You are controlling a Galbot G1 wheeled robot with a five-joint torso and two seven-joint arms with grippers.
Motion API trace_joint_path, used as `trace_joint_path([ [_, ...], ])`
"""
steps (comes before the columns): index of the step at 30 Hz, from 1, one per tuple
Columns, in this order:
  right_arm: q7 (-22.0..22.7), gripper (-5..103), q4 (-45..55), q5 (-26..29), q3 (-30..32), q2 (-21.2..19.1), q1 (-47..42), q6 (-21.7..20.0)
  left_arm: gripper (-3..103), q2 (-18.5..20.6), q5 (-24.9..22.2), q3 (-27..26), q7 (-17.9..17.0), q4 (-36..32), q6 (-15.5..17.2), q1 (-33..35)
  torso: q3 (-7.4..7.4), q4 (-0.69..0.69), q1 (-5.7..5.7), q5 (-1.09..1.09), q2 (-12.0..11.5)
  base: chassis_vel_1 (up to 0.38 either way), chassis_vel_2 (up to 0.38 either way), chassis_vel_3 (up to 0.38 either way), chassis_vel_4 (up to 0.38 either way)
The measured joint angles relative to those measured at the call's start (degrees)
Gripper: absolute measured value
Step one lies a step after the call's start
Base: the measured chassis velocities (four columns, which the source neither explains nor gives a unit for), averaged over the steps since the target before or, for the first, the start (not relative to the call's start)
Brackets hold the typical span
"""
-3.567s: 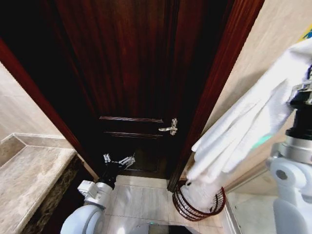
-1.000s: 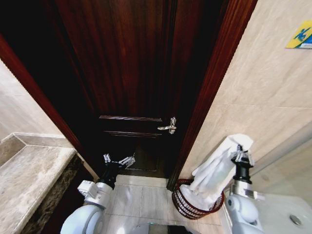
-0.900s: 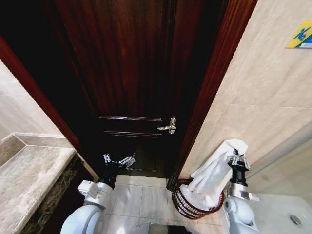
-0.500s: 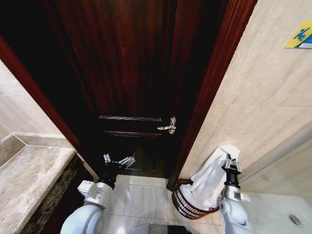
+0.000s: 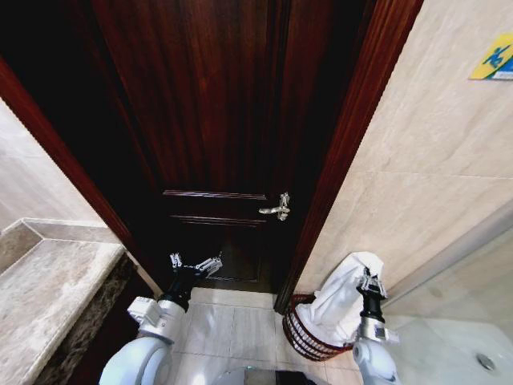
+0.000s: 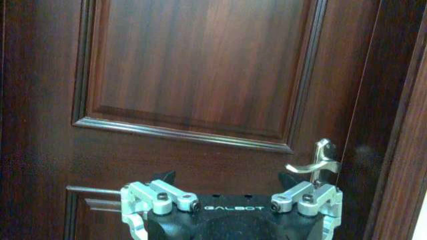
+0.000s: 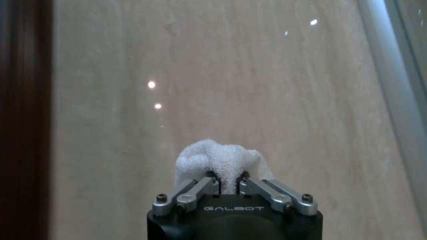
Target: Discard the used towel into the hamper.
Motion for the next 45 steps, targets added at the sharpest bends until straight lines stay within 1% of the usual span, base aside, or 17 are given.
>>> trace_joint_path([
  [3,0.1,12,4.6,-0.4,-0.5,1.5,-2.7,0.0,100,0.0,0.0,0.0,0.0,0.0,0.0,0.0,0.00,-0.01,0.00,-0.02,0.0,0.000,0.000,0.000,0.000],
  [4,0.1,12,6.2,-0.6,-0.4,1.6,-3.4,-0.1,100,0.0,0.0,0.0,0.0,0.0,0.0,0.0,0.00,0.00,0.00,0.00,0.0,0.000,0.000,0.000,0.000],
  [5,0.3,12,9.7,-0.5,-0.1,1.6,-5.0,-0.7,100,0.0,0.0,0.0,0.0,0.0,0.0,0.0,0.00,0.00,0.00,-0.02,0.0,0.000,0.000,0.000,0.000],
  [6,0.3,12,9.7,-0.5,-0.1,1.6,-5.0,-0.7,100,0.0,0.0,0.0,0.0,0.0,0.0,0.0,0.00,0.00,0.00,-0.02,0.0,0.000,0.000,0.000,0.000],
  [9,0.3,12,16.6,-0.4,1.0,1.3,-7.4,-1.8,100,0.0,0.0,0.0,0.0,0.0,0.0,0.0,0.00,0.00,0.00,-0.03,0.0,0.000,0.000,0.000,0.000],
  [10,0.3,12,16.6,-0.4,1.0,1.3,-7.4,-1.8,100,0.0,0.0,0.0,0.0,0.0,0.0,0.0,0.00,0.00,0.00,-0.03,0.0,0.000,0.000,0.000,0.000],
  [13,-0.2,12,22.4,-2.1,2.4,2.0,-8.6,-2.1,100,0.0,0.0,0.0,0.0,0.0,0.0,0.0,0.00,0.00,0.00,-0.01,0.0,0.000,0.000,0.000,0.000],
  [17,-0.3,12,27.5,-1.6,2.5,2.4,-10.2,-3.4,100,0.0,0.0,0.0,0.0,0.0,0.0,0.0,0.00,0.00,0.00,-0.02,0.0,0.000,0.000,0.000,0.000],
  [26,-0.2,12,31.0,-0.8,4.0,2.7,-11.1,-3.8,100,0.0,0.0,0.0,0.0,0.0,0.0,0.0,0.00,0.00,0.00,-0.01,0.0,0.000,0.000,0.000,0.000],
  [28,-0.2,12,31.1,-0.5,4.3,2.9,-11.0,-3.0,100,0.0,0.0,0.0,0.0,0.0,0.0,0.0,0.00,-0.01,0.00,-0.01,0.0,0.000,0.000,0.000,0.000],
  [29,-0.2,12,31.4,-0.1,4.6,3.2,-10.9,-1.8,100,0.0,0.0,0.0,0.0,0.0,0.0,0.0,0.00,0.00,0.00,0.00,0.0,0.000,0.000,0.000,0.000],
  [30,-0.2,12,31.4,-0.1,4.6,3.2,-10.9,-1.8,100,0.0,0.0,0.0,0.0,0.0,0.0,0.0,0.00,0.00,0.00,0.00,0.0,0.000,0.000,0.000,0.000],
  [33,-0.9,12,32.1,0.3,5.5,4.2,-11.6,1.2,100,0.0,0.0,0.0,0.0,0.0,0.0,0.0,0.00,0.00,0.00,-0.01,0.0,0.000,0.000,0.000,0.000],
  [34,-0.9,12,32.1,0.3,5.5,4.2,-11.6,1.2,100,0.0,0.0,0.0,0.0,0.0,0.0,0.0,0.00,0.00,0.00,-0.01,0.0,0.000,0.000,0.000,0.000],
  [37,-1.7,12,32.2,0.3,6.4,4.7,-12.1,3.0,100,0.0,0.0,0.0,0.0,0.0,0.0,0.0,0.00,-0.01,0.00,-0.02,0.0,0.000,0.000,0.000,0.000],
  [45,-3.0,12,33.3,1.3,7.1,5.5,-13.2,3.1,100,0.0,0.0,0.0,0.0,0.0,0.0,0.0,0.00,-0.01,0.00,-0.02,0.0,0.000,0.000,0.000,0.000],
])
